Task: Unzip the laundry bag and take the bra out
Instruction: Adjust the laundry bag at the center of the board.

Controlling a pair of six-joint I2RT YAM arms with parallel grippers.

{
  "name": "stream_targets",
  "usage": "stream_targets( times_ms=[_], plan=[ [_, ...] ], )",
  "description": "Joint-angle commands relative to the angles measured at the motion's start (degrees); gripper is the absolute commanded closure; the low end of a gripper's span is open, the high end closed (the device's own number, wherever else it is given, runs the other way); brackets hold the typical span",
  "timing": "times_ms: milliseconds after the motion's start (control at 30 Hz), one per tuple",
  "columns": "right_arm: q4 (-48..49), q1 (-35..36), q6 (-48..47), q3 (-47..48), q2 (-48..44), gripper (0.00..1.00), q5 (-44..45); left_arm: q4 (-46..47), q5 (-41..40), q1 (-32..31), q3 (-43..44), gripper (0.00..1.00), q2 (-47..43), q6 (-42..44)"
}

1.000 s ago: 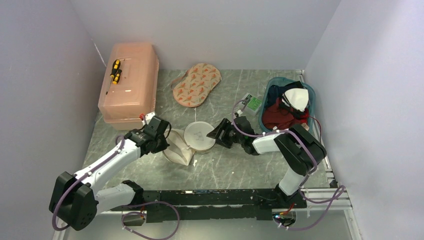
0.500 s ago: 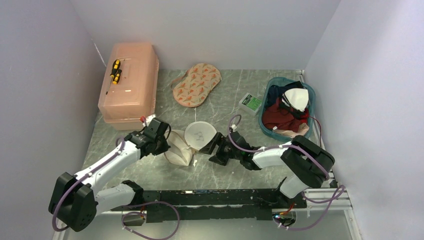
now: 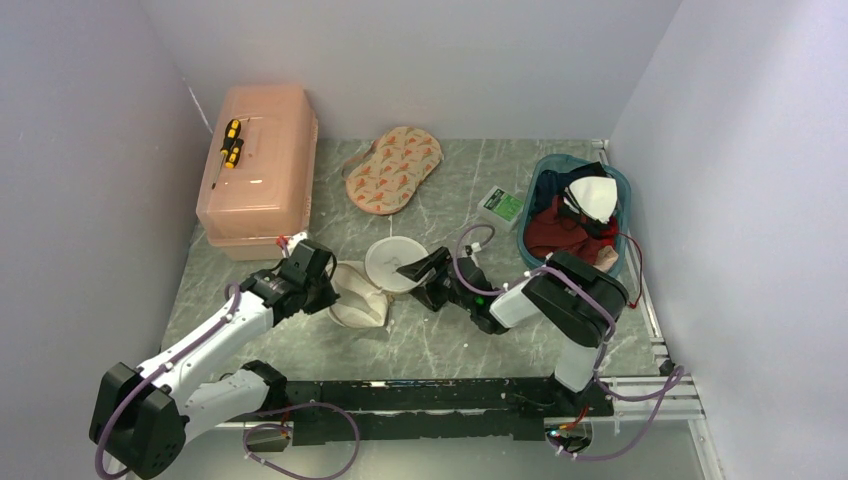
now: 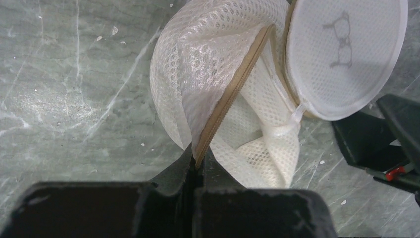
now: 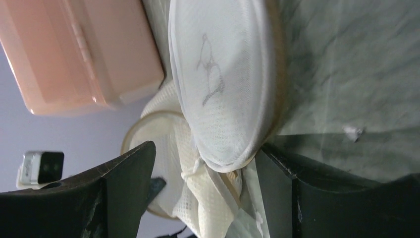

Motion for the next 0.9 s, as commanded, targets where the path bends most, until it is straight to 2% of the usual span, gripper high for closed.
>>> stream_targets(
  times_ms=[0, 33, 167, 300, 500, 633, 767, 867],
  plan=[
    [-7.5, -2.4, -2.1, 0.2, 1.3, 0.24, 7.8, 0.3, 0.8, 0.2, -0.7, 0.97, -1.2, -0.6],
    [-7.9, -2.8, -3.0, 0.4, 1.2, 0.28, 8.2, 0.3, 0.8, 0.1, -0.8, 0.97, -1.2, -0.5],
    [-8.1, -4.3, -9.2, 1.2, 1.2, 0.6, 8.4, 0.4, 1.0, 0.1, -1.5, 0.97, -1.1, -0.4],
    [-9.5, -4.7, -18.8, 3.5, 0.8, 0.77, 8.4, 0.8, 1.3, 0.1, -2.2, 0.97, -1.0, -0.2],
    [-6.8, -5.2, -24.9, 5.9, 1.5, 0.82, 2.6, 0.9, 1.4, 0.1, -2.6, 0.97, -0.9, -0.3],
    [-5.2, -5.2, -28.0, 5.5, -0.8, 1.0, 2.1, 0.6, 1.4, 0.1, -2.3, 0.97, -1.0, 0.0],
    [-12.8, -4.7, -39.0, 6.6, -13.3, 1.0, 4.4, -0.2, 0.8, 0.1, -0.9, 0.97, -2.1, 0.9],
    [-25.5, -3.1, -50.0, 10.5, -25.3, 1.0, 9.0, 0.7, 1.0, 0.1, 2.5, 0.97, -2.6, 2.6]
  ],
)
